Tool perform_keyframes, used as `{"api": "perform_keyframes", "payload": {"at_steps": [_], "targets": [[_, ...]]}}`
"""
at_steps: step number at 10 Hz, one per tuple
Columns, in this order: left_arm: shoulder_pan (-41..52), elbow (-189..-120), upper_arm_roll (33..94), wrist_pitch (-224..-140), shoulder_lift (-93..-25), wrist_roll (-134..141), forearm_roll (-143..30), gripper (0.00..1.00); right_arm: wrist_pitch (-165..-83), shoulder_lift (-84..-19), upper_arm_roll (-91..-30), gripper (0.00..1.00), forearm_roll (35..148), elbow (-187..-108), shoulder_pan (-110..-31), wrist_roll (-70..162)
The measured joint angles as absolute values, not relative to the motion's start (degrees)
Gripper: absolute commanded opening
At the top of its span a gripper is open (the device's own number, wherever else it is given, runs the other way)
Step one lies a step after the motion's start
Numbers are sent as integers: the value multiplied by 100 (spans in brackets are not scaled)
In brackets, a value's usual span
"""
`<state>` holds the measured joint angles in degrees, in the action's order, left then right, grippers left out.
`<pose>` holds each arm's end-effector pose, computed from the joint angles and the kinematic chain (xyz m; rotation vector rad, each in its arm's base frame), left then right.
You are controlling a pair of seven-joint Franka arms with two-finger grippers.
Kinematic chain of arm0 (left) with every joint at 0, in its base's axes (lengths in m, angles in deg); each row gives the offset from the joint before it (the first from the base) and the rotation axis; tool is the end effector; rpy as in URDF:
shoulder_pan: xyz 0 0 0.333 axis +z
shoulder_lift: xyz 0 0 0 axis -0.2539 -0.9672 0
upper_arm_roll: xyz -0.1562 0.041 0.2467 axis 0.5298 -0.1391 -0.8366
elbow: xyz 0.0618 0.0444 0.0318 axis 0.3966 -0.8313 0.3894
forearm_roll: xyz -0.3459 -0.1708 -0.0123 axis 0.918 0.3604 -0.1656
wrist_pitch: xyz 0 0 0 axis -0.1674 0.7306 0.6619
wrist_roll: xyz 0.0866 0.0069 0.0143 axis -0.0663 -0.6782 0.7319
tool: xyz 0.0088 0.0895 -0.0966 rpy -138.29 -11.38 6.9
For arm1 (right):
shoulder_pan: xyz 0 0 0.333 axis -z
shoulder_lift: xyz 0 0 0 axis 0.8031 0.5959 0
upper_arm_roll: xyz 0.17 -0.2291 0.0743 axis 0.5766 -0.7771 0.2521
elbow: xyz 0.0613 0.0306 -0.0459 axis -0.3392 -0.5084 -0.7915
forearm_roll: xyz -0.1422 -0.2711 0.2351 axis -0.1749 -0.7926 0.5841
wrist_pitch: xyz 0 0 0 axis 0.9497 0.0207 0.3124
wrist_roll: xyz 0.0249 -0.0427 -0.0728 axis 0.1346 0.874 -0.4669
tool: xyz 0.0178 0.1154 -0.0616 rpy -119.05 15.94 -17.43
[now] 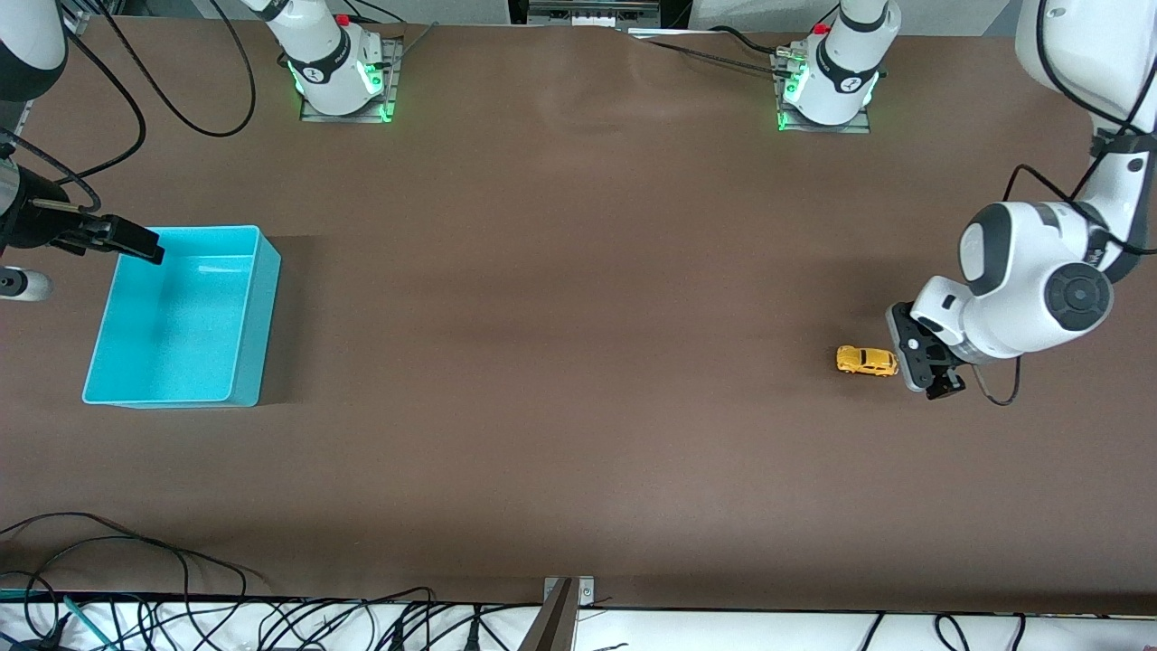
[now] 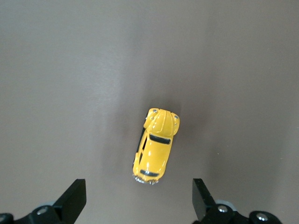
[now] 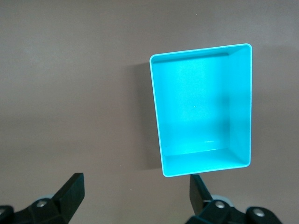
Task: Wind up and store yellow beetle car
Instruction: 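Move the left gripper over the yellow beetle car, then lower the left gripper and close it on the yellow car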
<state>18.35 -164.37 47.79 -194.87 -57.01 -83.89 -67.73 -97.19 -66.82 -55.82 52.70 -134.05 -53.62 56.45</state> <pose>0.6062 0.0145 0.2349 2.3682 -2.0230 -0.0763 0.5826 -0.0112 0.5278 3.0957 -0.1603 -0.1445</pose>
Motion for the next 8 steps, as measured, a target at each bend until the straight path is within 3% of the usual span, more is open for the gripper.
{"api": "perform_keyframes", "payload": {"at_steps": [7,8], "targets": [[1856,-17389,4773,-21318,-6184,-9107,-6775,100,-9719,-6682,-5584,100,5270,-13405,-5361,5644],[1859,-17449,4773,-21403,-6205,-9119,-6775,73,-9719,-6682,-5584,100,5270,-13405,-5361,5644]]}}
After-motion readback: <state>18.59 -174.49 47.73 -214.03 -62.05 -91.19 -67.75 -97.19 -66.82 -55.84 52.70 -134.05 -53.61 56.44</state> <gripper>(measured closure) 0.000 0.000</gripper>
